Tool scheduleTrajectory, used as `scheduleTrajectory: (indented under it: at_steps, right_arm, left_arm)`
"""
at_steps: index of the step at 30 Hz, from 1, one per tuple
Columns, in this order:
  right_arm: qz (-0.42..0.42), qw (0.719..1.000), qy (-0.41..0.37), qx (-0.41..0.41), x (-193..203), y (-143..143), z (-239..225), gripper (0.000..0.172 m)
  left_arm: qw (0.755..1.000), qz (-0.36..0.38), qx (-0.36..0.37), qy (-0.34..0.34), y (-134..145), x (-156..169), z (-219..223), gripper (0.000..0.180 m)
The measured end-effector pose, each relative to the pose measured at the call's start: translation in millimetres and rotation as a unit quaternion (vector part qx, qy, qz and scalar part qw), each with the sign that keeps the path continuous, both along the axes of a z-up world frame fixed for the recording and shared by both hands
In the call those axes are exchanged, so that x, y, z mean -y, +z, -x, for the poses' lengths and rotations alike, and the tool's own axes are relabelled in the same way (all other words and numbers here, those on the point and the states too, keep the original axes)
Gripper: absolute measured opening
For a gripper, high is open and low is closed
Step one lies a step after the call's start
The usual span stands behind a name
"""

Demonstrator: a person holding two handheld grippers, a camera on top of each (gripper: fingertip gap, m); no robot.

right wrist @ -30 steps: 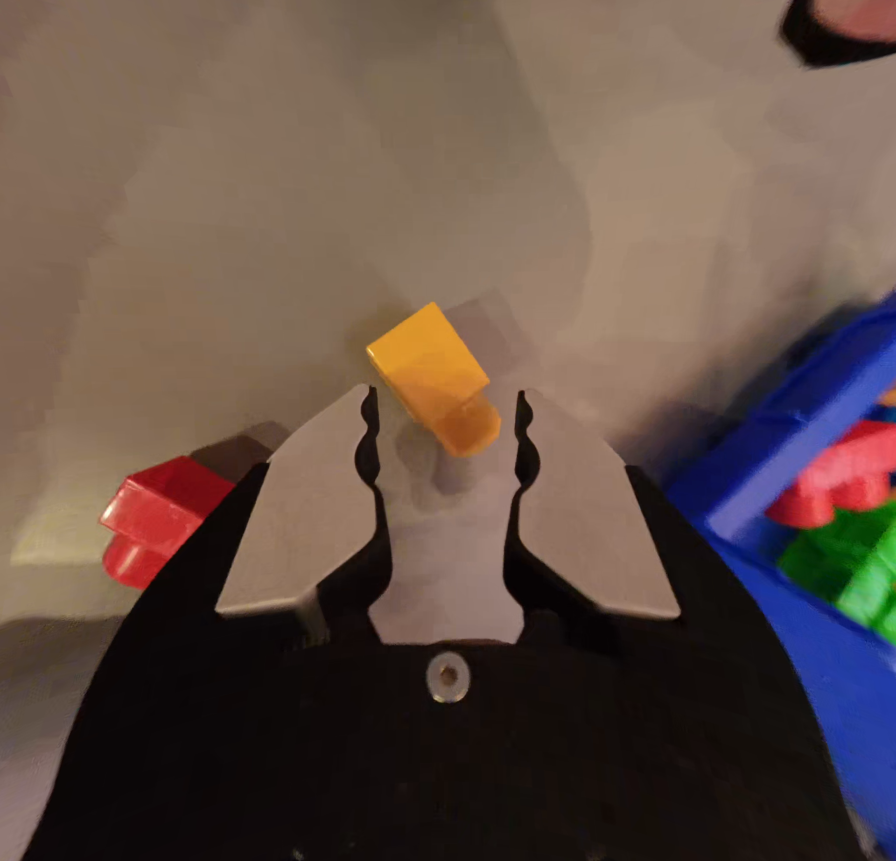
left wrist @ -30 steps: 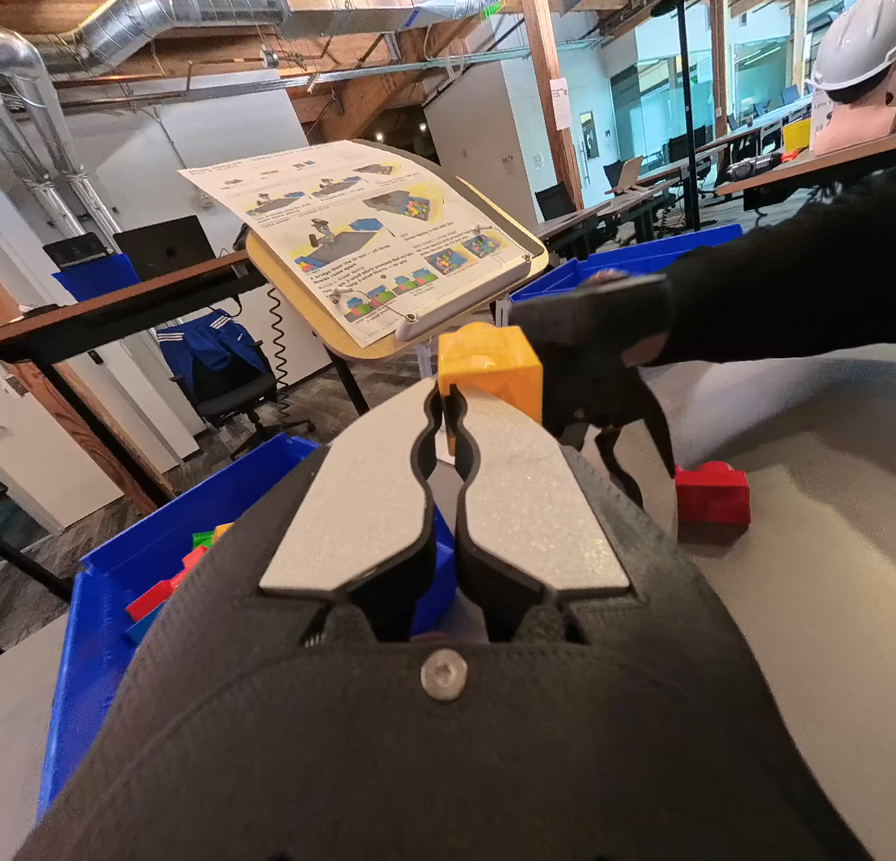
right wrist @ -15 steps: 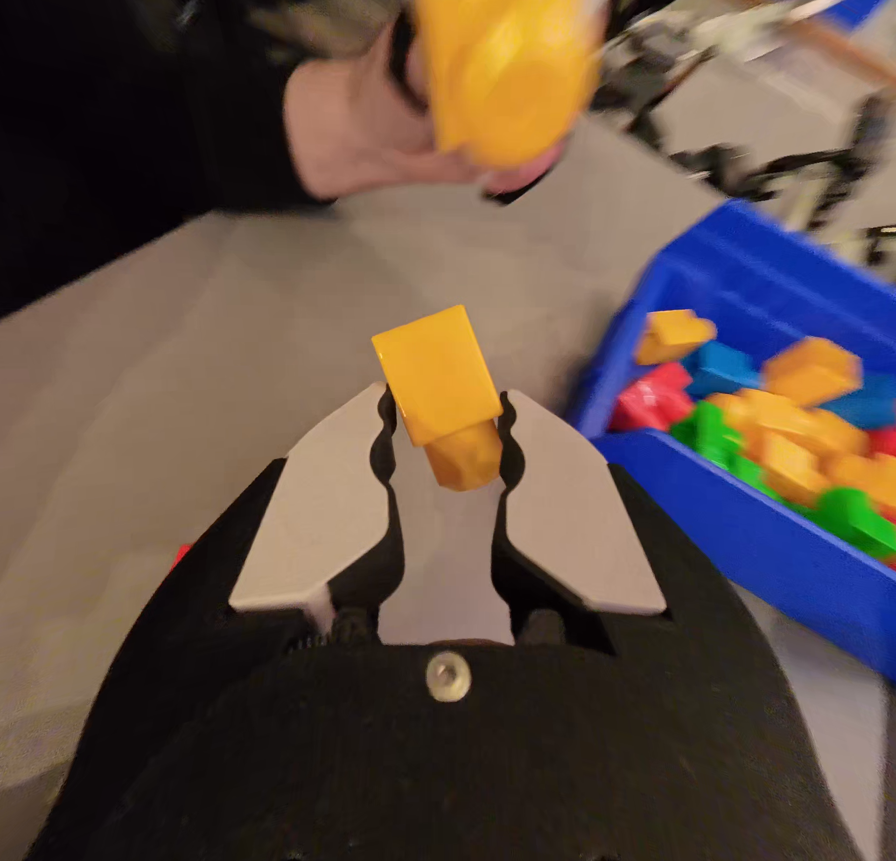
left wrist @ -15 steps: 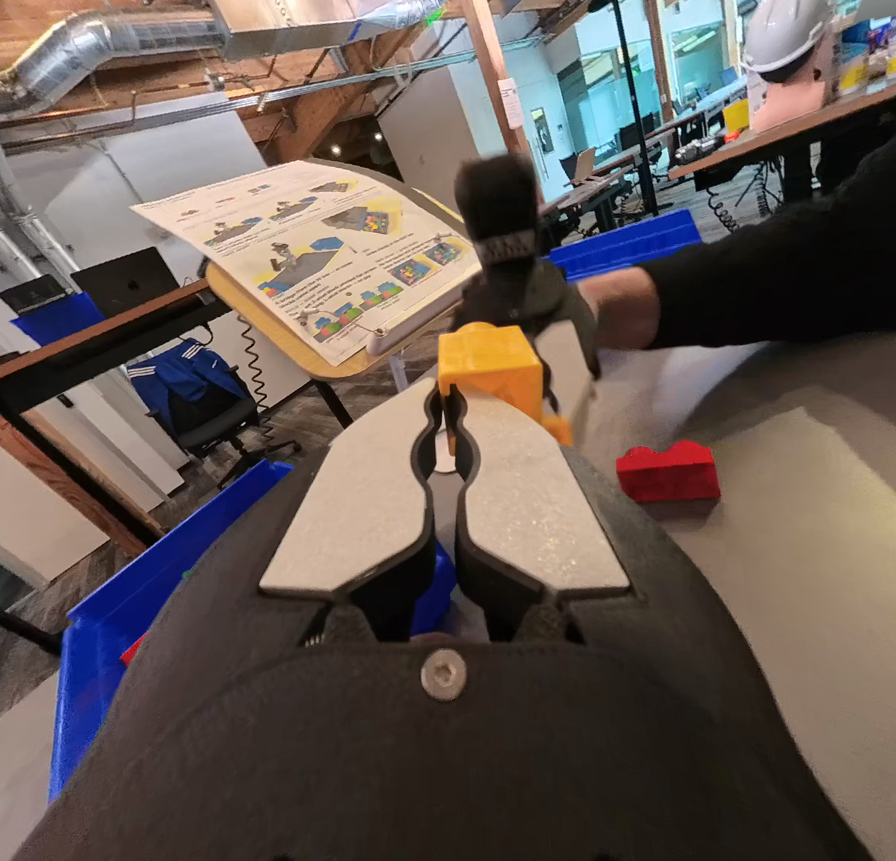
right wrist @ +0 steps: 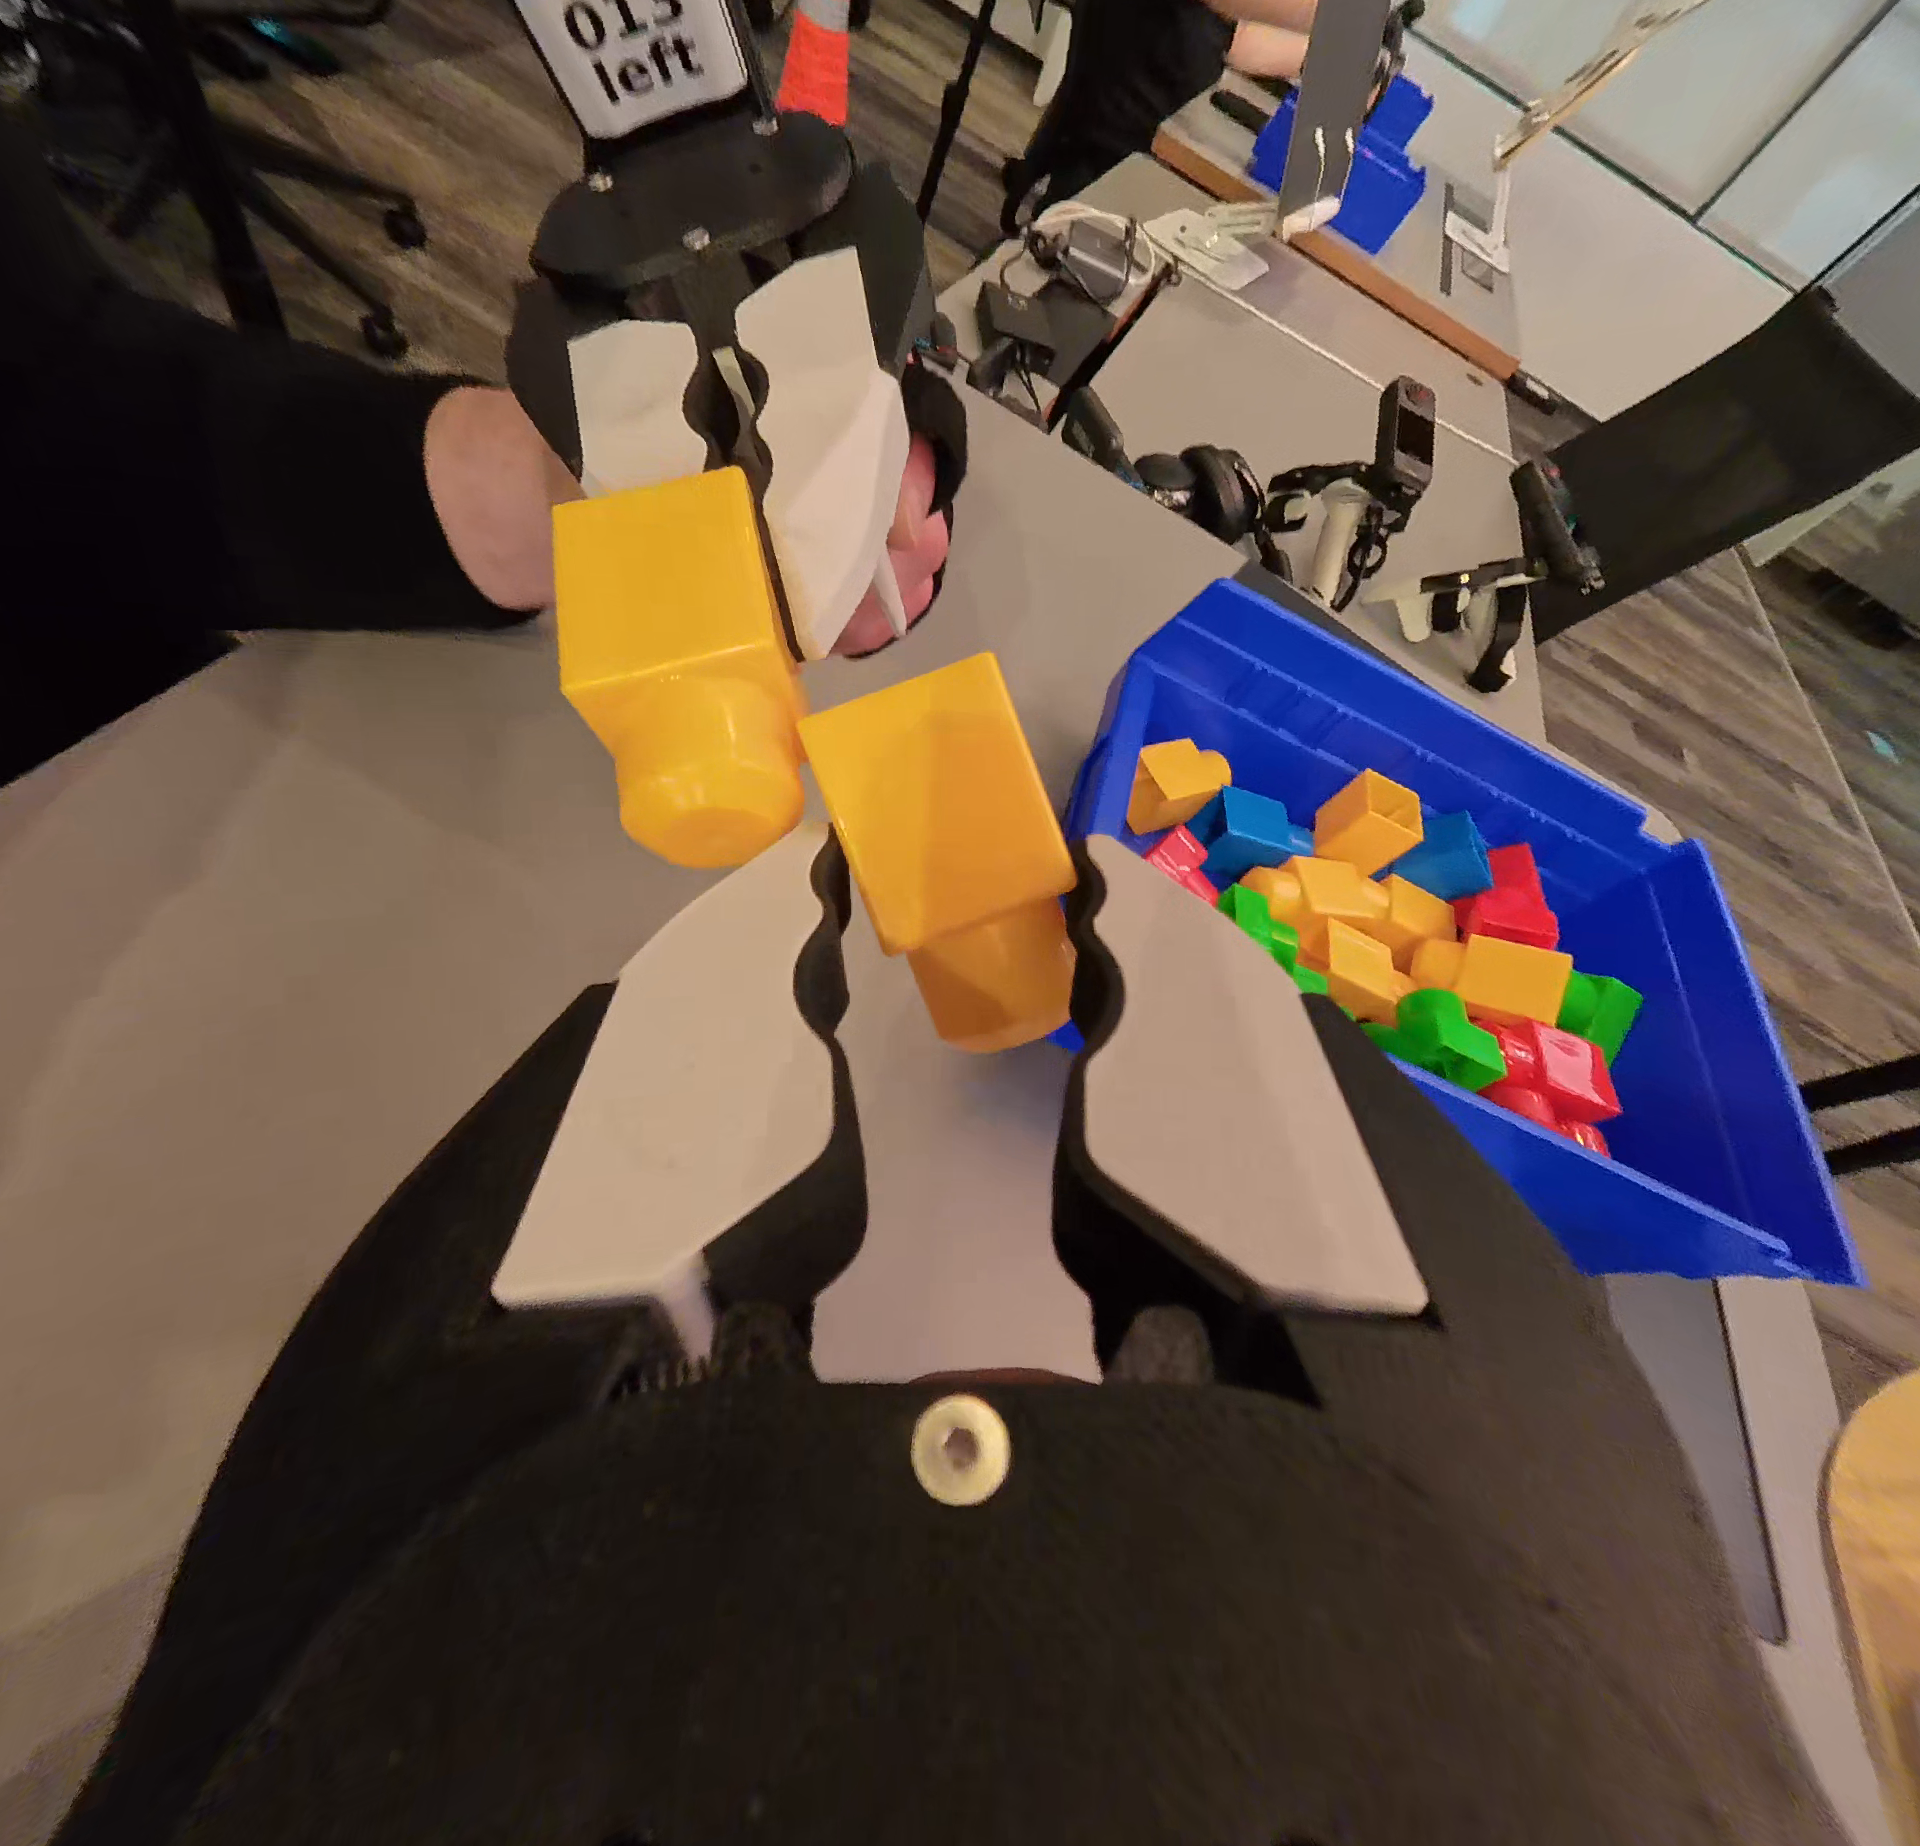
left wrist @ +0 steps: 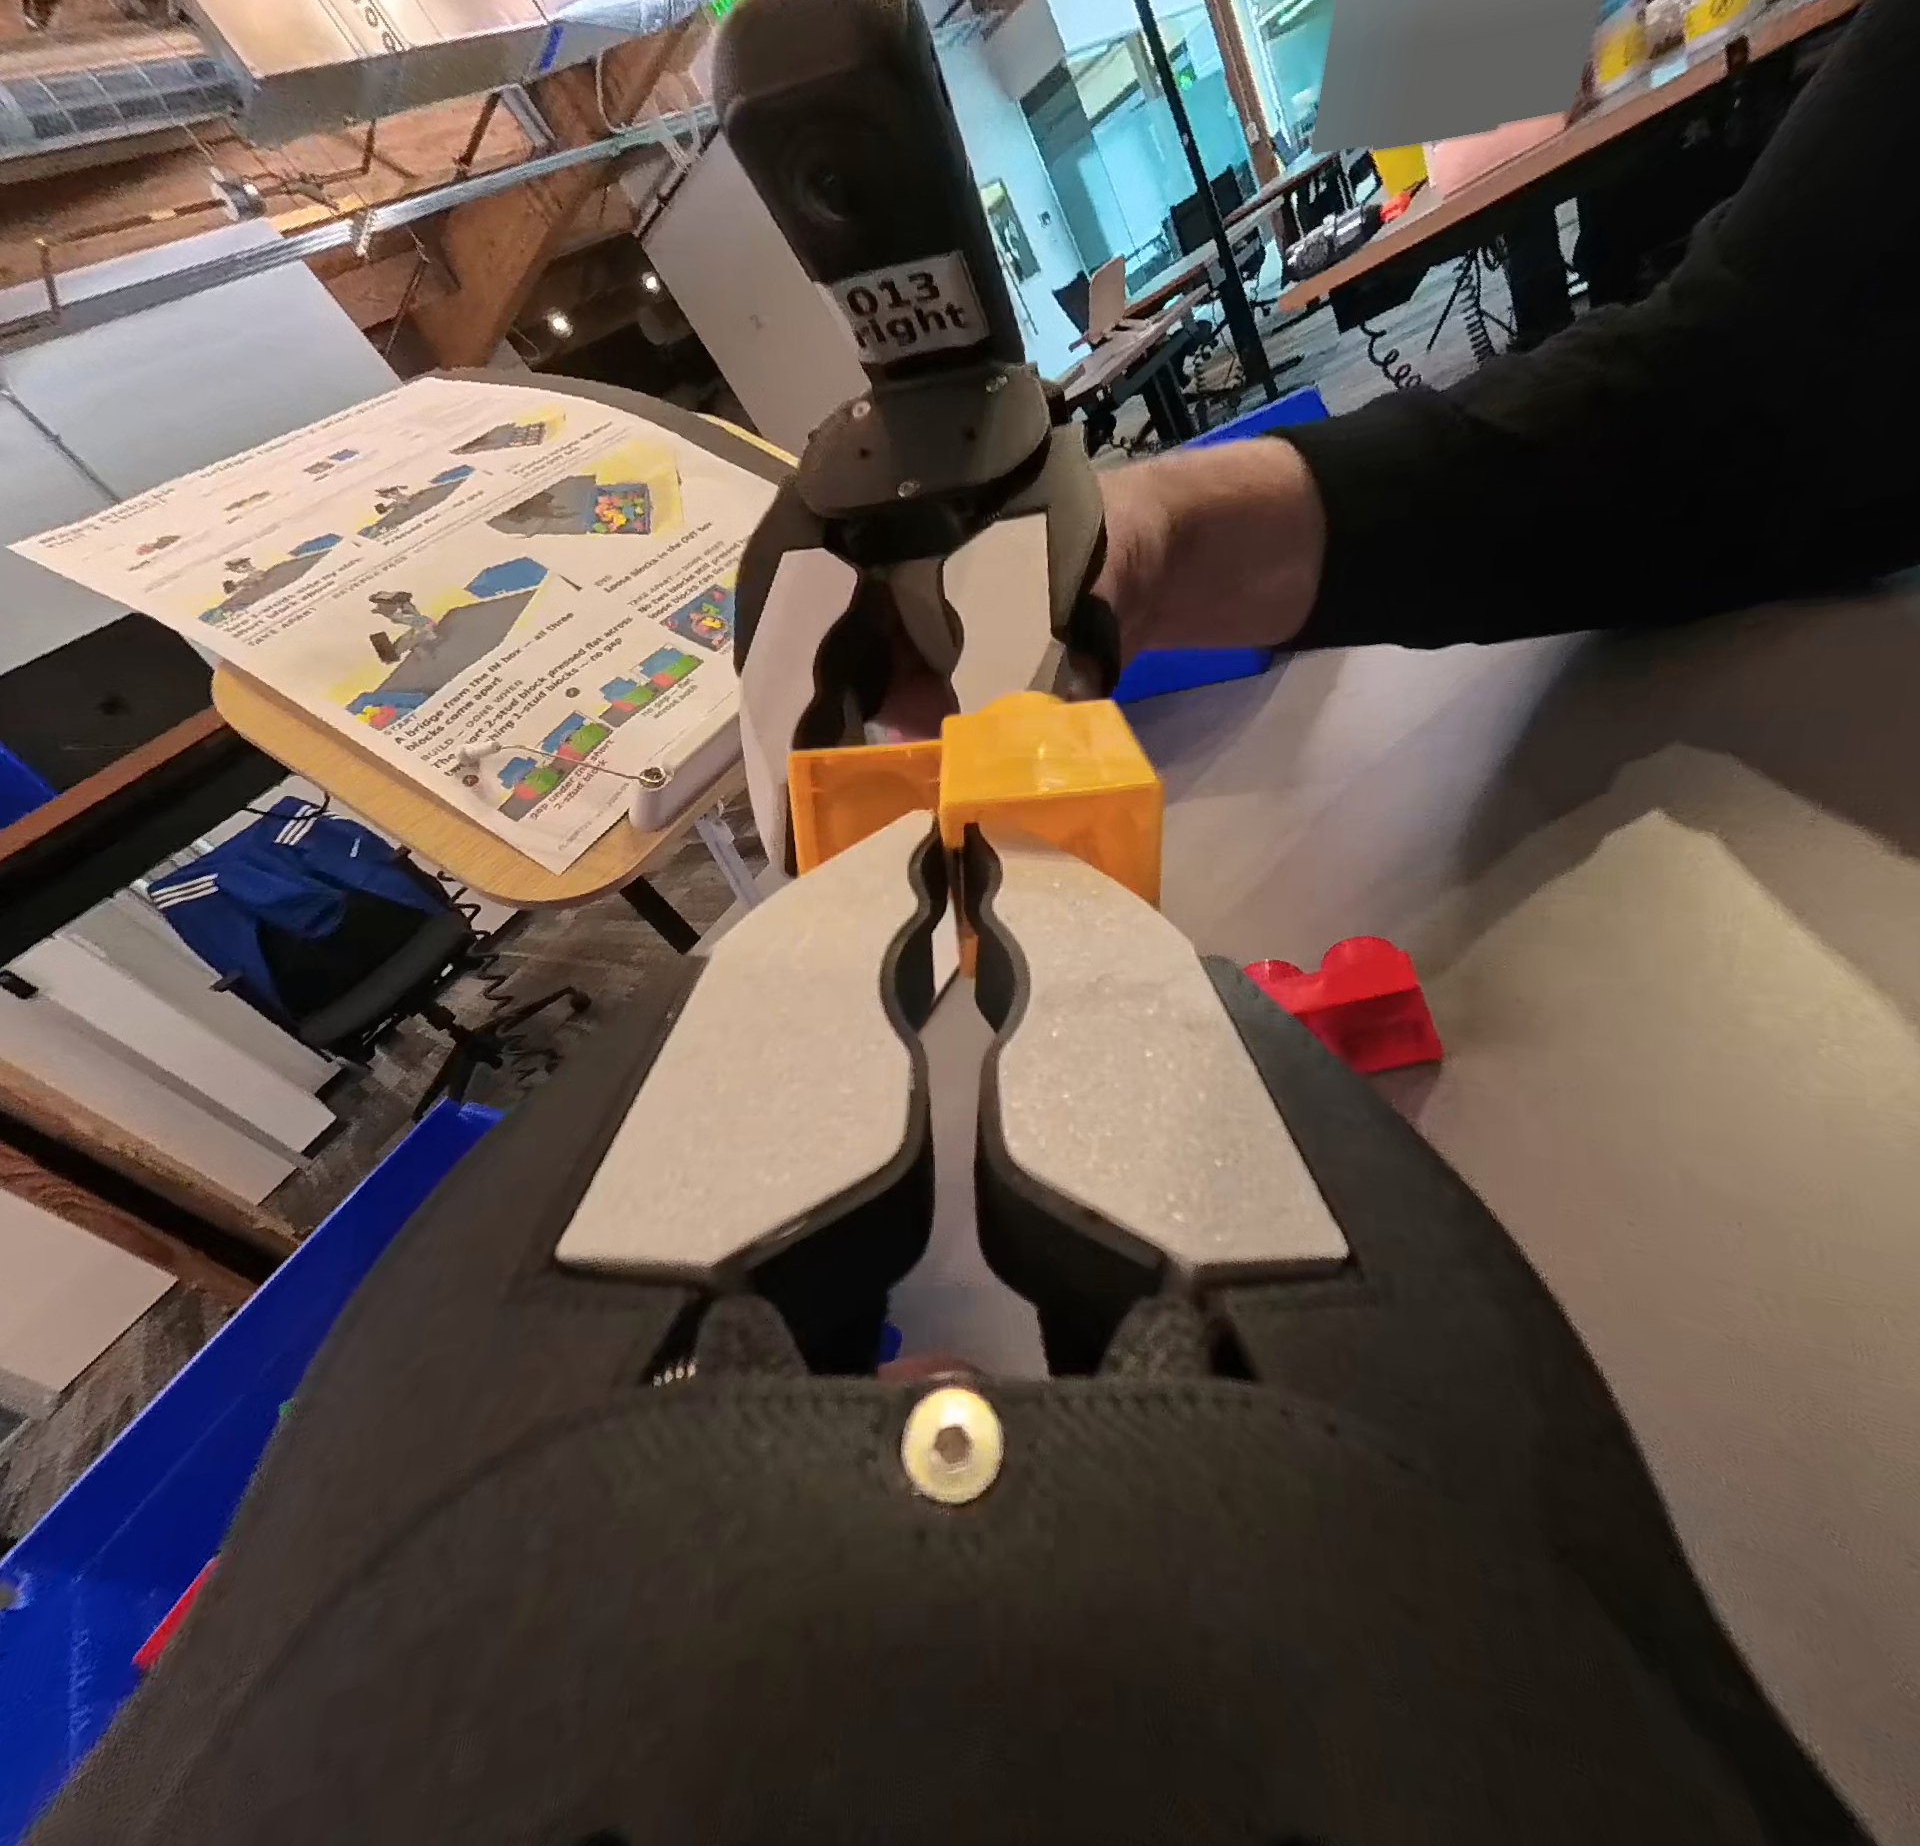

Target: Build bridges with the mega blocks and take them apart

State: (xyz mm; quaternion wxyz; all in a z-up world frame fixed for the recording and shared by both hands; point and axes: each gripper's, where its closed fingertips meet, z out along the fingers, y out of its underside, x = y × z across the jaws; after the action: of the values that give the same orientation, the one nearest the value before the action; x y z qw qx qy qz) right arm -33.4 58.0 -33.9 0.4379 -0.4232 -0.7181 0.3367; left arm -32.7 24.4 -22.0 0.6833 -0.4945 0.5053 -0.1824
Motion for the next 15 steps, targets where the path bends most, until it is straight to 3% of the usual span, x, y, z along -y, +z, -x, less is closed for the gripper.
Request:
scheduleTrajectory:
  at_steps: [5, 10, 13, 15]
  right_arm:
    - [-0.061, 0.998, -0.007, 0.028, 1, -2, -3, 0.041]
    - [-0.083, 0.996, -0.019, 0.028, -2, 1, -5, 0.040]
    - [-0.059, 0.998, -0.019, 0.023, -5, 7, -12, 0.040]
    - [0.014, 0.999, -0.005, 0.037, -2, 7, -20, 0.040]
  left_arm:
    - [1.000, 0.010, -0.010, -0.012, -5, 1, -1, 0.001]
    - [0.998, 0.026, 0.036, -0.045, 6, 7, 2, 0.001]
    - [0.998, 0.030, 0.032, -0.041, 3, 5, 3, 0.001]
    - [0.999, 0.026, 0.013, -0.035, -2, 3, 1, 0.001]
